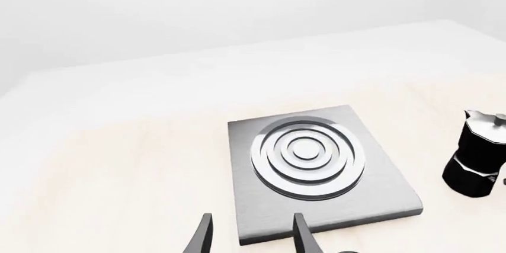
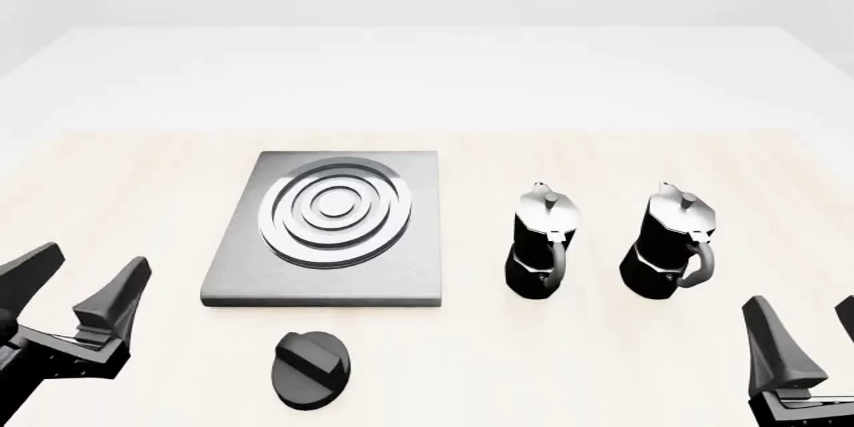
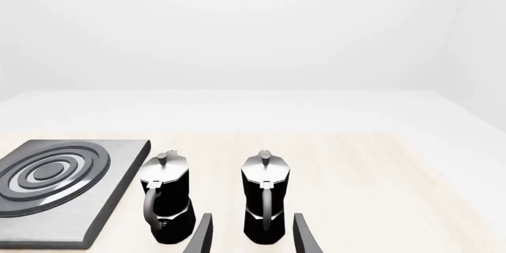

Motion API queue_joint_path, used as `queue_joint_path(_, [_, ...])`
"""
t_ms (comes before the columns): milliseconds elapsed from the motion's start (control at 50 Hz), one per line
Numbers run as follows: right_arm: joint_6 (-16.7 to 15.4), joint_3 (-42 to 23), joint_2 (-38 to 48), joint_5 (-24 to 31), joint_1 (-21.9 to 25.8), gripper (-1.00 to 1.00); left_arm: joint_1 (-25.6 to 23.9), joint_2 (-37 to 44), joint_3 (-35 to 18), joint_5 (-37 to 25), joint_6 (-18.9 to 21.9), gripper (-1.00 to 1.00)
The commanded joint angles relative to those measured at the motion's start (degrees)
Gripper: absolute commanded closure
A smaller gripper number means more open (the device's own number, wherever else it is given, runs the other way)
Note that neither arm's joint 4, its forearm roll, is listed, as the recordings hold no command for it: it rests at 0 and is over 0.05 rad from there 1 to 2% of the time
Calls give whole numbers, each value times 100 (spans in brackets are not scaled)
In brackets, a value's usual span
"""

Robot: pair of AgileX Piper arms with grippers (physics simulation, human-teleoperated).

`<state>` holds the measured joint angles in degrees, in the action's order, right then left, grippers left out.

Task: Turn off the stove.

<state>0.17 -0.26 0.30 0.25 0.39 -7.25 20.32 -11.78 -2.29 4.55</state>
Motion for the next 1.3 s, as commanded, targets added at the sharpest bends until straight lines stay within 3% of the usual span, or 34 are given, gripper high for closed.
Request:
queue_joint_path(20, [0, 1, 1, 2, 1, -100, -549, 457, -565, -896, 331, -100])
queue_joint_path(340, [-18, 11, -9, 21, 43, -100, -1223, 1147, -1089, -2044, 345, -100])
queue_joint_path(620, [10, 14, 1, 30, 63, -100, -1397, 1567, -1062, -2143, 377, -100])
queue_joint_path(780, [11, 15, 1, 39, 69, -100, -1692, 2045, -846, -1784, -75, -100])
queue_joint_path(820, [16, 14, 5, 36, 61, -100, -1645, 2092, -762, -1702, 12, -100])
queue_joint_path(940, [5, 16, 27, 18, 74, -100, -1814, 2345, -496, -1444, -242, -100])
queue_joint_path(1300, [-5, 19, 6, 35, 58, -100, -1723, 3108, -122, -505, -200, -100])
